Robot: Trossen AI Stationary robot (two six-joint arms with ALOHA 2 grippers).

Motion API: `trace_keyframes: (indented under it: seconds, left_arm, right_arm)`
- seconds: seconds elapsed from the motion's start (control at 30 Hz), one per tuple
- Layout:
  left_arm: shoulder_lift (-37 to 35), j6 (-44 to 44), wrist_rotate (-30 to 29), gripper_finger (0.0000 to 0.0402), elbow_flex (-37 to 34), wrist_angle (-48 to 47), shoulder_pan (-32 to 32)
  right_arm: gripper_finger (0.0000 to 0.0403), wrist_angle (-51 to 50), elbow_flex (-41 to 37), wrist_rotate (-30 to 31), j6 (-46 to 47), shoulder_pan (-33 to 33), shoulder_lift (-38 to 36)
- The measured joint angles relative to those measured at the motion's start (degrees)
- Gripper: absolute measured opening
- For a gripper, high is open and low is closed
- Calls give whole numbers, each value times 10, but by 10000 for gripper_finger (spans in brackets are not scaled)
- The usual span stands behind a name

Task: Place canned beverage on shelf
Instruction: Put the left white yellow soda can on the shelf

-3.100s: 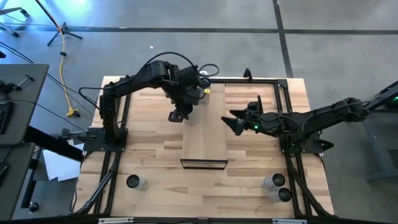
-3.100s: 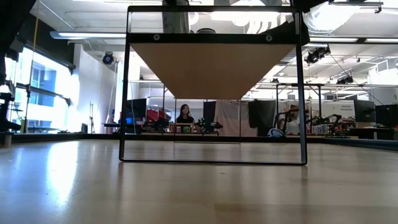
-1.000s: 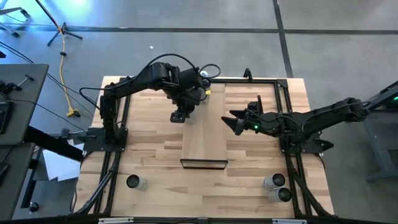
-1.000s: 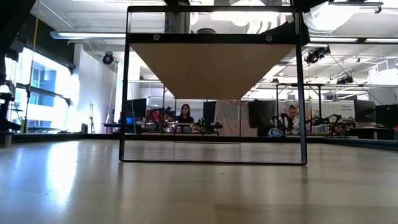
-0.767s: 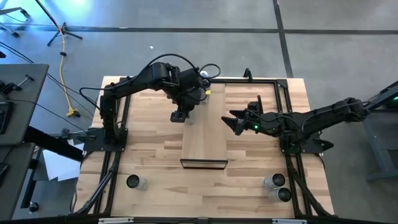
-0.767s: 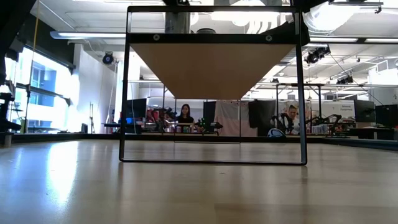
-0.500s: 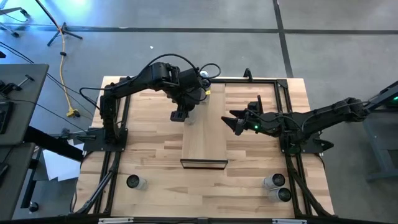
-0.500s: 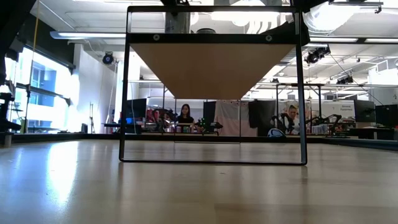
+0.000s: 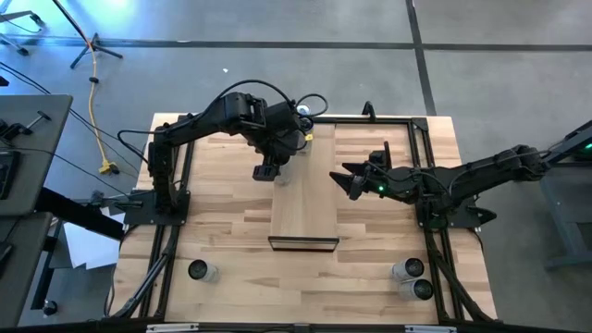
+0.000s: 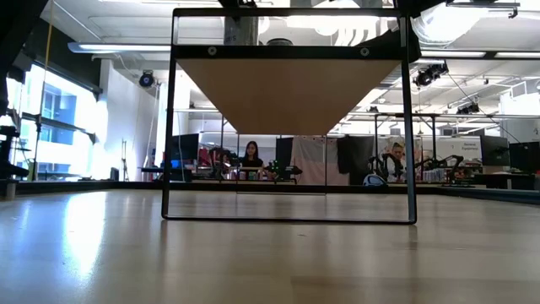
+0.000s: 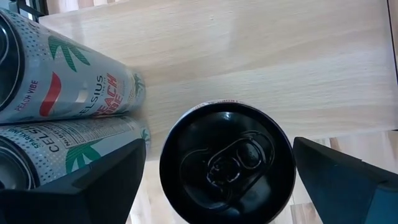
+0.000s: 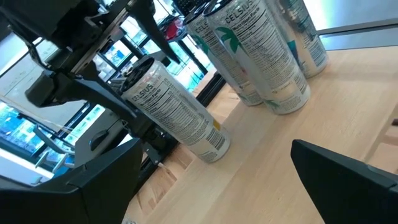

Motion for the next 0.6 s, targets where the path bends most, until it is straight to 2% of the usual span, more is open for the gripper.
trace_keyframes:
  seconds: [0.3, 0.6]
  left_arm:
    - [0, 29, 0, 376, 0, 3, -3]
    - [0, 4, 0, 376, 0, 38, -3]
  right_arm:
    - [397, 0, 0, 8, 0, 0, 0]
    - [397, 0, 0, 8, 0, 0, 0]
